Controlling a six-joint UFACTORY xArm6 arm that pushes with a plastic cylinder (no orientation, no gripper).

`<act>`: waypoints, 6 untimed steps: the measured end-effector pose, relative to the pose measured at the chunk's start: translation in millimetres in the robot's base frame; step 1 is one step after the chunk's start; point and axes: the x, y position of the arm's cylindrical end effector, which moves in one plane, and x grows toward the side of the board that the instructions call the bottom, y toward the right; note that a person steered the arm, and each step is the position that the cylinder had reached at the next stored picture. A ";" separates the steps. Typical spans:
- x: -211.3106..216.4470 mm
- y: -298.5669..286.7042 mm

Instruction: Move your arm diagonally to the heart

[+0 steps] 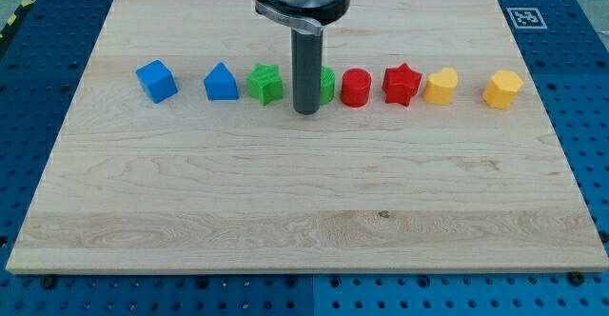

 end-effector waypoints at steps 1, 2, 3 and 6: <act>-0.4 -6.5; 32.7 -6.5; 95.7 -6.5; 112.6 43.8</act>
